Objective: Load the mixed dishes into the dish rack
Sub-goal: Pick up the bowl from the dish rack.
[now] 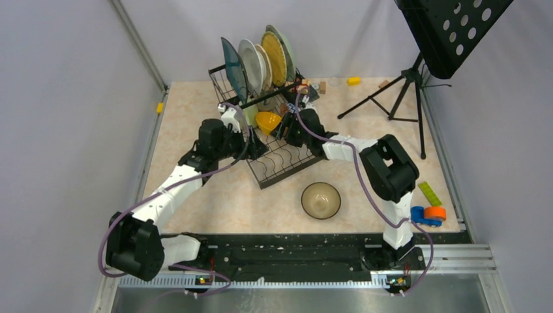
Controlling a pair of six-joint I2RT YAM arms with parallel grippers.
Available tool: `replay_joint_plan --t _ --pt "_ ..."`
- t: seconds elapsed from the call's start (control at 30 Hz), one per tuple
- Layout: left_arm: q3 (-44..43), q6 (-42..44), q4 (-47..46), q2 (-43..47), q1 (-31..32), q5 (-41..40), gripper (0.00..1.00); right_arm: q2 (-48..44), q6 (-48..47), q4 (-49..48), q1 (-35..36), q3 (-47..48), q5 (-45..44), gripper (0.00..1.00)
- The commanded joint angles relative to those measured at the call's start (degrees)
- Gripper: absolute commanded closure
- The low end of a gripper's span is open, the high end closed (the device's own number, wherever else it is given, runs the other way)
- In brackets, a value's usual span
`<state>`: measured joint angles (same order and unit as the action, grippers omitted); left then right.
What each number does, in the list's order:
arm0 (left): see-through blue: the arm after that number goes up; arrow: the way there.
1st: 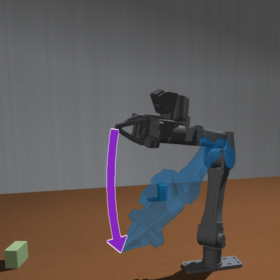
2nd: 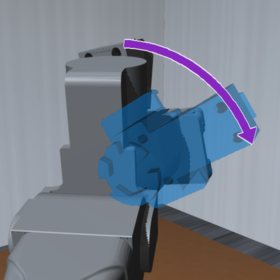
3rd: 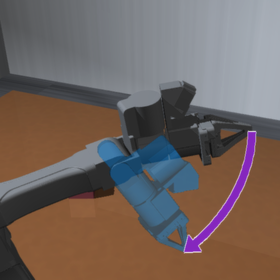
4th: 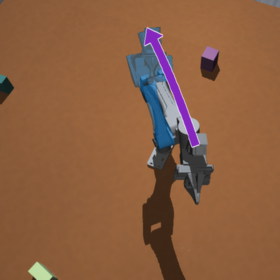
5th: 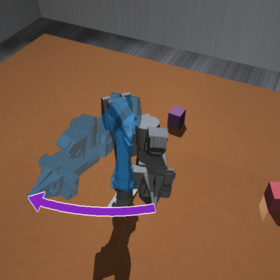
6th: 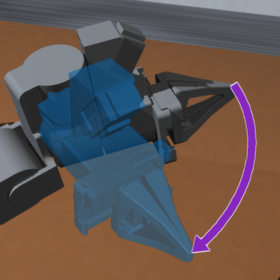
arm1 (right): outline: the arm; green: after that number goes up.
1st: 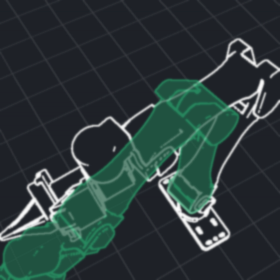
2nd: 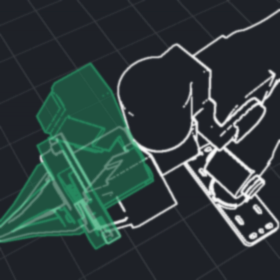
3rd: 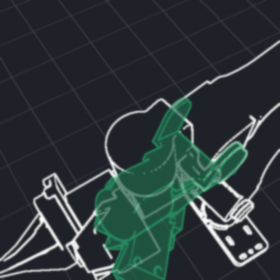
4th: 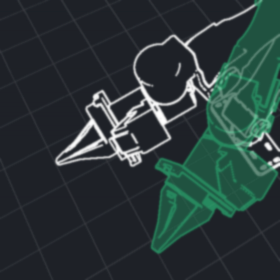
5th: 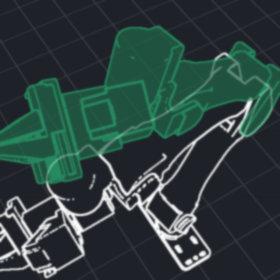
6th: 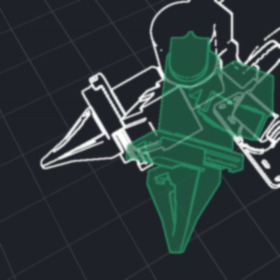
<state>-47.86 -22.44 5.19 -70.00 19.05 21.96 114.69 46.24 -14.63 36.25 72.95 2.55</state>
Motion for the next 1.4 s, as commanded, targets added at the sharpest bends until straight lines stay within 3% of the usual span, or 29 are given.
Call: replay_joint_plan --t 0.0,0.33,0.57,0.83,1.2,1.37 --pt "-0.2 0.4 -1.1 1.5 -0.3 -0.5 0.20 -2.7 8.0 -7.3 -0.2 -0.7 2.7 0.33" --pt "0.0 0.7 -0.8 1.8 -0.3 -1.1 0.20 -3.9 12.3 -12.6 -0.2 -4.1 3.6 0.33" --pt "-0.4 0.5 -1.0 1.1 -0.3 -0.8 0.20 -2.9 14.6 -1.7 -0.2 -0.1 -1.7 0.34" --pt "-0.8 0.8 0.1 1.4 -0.3 -1.2 0.20 1.7 15.1 -1.4 -0.7 3.5 -2.8 0.50" --pt "-0.7 0.7 0.4 1.8 -0.3 -1.4 0.20 4.2 13.7 2.3 -0.8 6.6 -2.8 0.53" --pt "-0.9 0.9 0.4 1.6 -0.3 -1.3 0.20 6.3 12.8 2.1 -1.0 9.3 -0.3 0.66"
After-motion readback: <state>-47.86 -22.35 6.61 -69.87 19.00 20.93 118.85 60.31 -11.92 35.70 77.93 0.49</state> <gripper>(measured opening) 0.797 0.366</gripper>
